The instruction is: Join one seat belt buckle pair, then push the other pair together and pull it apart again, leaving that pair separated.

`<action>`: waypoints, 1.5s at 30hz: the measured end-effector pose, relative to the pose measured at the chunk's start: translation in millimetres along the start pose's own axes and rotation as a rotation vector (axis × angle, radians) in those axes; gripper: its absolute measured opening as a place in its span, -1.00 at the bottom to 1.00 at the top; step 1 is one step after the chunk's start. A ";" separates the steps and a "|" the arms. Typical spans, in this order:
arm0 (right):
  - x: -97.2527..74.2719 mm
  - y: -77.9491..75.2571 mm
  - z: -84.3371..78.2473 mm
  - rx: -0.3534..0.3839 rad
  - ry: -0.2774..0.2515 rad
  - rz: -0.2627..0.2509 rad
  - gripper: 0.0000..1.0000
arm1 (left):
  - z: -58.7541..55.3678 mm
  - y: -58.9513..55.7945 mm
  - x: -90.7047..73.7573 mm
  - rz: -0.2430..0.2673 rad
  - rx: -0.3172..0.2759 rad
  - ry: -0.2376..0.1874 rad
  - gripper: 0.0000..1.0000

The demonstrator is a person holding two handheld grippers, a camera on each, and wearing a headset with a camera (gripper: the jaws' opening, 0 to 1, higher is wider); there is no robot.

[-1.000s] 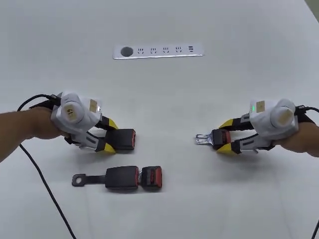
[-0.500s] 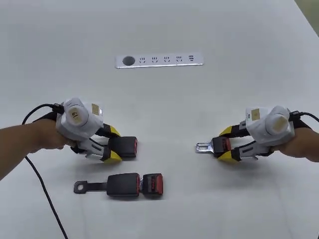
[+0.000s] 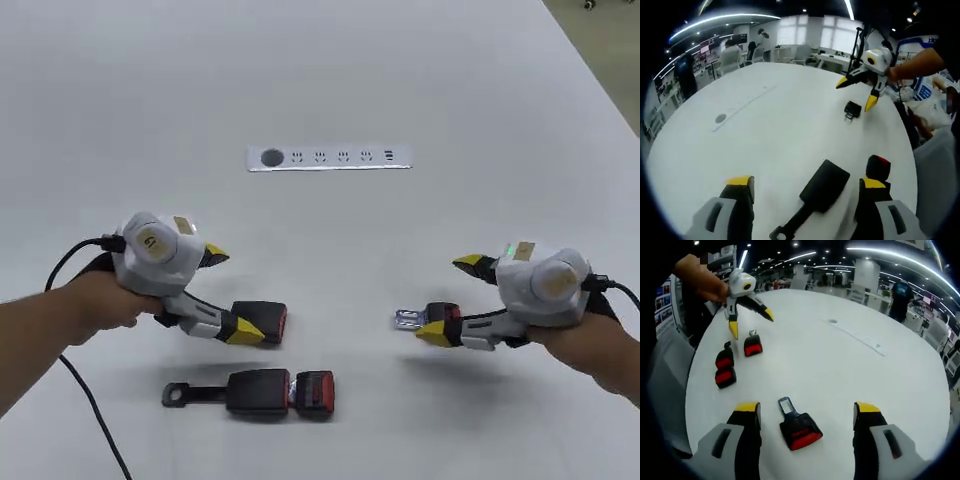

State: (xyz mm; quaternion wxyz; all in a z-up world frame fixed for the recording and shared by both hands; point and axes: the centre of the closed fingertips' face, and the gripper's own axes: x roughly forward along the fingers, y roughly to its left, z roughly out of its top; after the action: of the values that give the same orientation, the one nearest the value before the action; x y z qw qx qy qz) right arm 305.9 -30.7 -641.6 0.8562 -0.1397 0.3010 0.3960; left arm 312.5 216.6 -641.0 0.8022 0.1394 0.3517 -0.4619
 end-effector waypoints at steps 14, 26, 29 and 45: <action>-39.2 22.6 33.6 0.123 -0.139 -0.242 0.83 | -9.4 -13.4 -60.2 0.155 -0.166 -0.138 1.00; -58.2 61.0 33.7 0.162 -0.191 -0.294 0.97 | -28.8 -30.8 -106.6 0.235 -0.212 -0.234 1.00; -63.3 72.8 31.3 0.166 -0.193 -0.290 0.96 | -26.7 -44.1 -118.5 0.246 -0.232 -0.265 1.00; -87.6 115.6 23.2 0.097 -0.206 -0.273 0.99 | -57.7 -80.4 -161.4 0.212 -0.147 -0.294 1.00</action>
State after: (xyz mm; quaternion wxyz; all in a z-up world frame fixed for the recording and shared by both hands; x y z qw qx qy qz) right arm 182.9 3.2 -568.9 0.9340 -0.0965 0.2089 0.2734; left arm 167.3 309.1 -562.1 0.8971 0.0479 0.2470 -0.3633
